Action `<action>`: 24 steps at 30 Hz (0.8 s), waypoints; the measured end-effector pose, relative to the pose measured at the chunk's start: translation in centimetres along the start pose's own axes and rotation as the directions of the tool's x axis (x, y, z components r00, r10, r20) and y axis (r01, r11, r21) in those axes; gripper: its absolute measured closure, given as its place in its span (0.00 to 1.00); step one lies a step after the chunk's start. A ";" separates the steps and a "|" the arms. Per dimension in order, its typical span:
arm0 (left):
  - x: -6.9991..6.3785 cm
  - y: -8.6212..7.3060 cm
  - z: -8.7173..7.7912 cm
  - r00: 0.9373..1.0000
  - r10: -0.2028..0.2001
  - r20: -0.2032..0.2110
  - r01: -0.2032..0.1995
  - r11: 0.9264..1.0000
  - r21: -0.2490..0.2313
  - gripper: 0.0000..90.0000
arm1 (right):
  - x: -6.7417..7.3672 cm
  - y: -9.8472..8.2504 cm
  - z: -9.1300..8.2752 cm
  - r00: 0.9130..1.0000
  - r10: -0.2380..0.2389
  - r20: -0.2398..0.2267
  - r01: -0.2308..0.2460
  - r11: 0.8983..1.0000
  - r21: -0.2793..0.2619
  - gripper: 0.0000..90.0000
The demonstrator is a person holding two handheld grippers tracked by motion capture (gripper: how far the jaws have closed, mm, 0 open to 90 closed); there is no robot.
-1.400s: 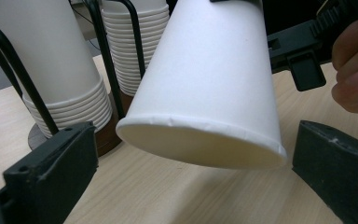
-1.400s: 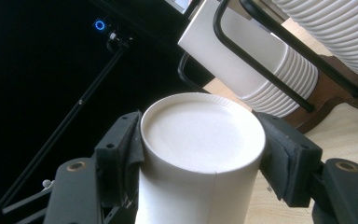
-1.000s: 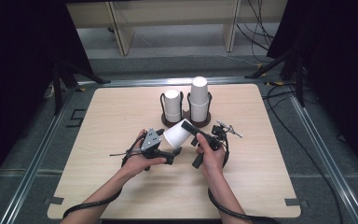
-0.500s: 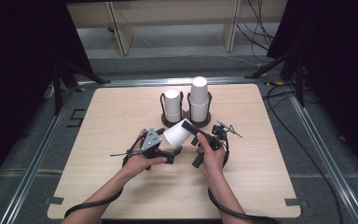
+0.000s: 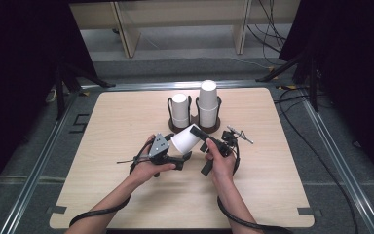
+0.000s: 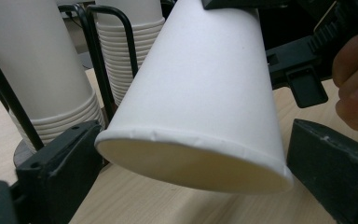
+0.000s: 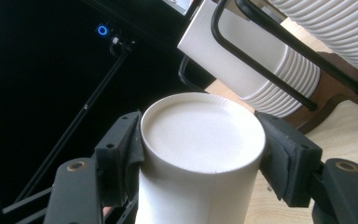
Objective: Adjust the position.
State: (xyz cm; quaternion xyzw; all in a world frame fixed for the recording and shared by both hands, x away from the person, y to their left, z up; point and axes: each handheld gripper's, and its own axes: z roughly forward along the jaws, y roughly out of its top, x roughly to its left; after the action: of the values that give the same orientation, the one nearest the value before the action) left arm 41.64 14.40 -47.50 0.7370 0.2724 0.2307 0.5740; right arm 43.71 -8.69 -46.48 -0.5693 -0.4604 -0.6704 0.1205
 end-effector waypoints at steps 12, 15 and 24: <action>0.1 -0.2 -0.1 1.000 0.001 -0.005 -0.001 1.000 -0.011 0.12 | -0.2 -0.1 0.1 1.000 -0.004 -0.004 0.004 1.000 -0.005 0.40; 0.2 -0.3 -0.1 1.000 0.008 -0.008 -0.008 1.000 -0.009 0.13 | -0.2 -0.1 0.1 1.000 0.010 -0.007 -0.010 1.000 -0.002 0.40; 0.2 -0.4 0.0 1.000 0.005 -0.011 -0.005 1.000 -0.016 0.14 | -0.2 0.1 0.1 1.000 0.013 -0.014 -0.013 1.000 -0.001 0.40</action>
State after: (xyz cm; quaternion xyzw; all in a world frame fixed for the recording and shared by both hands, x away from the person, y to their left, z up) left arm 41.79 14.58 -47.86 0.7317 0.2716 0.2384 0.5779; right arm 43.89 -8.71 -46.60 -0.5676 -0.4554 -0.6739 0.1276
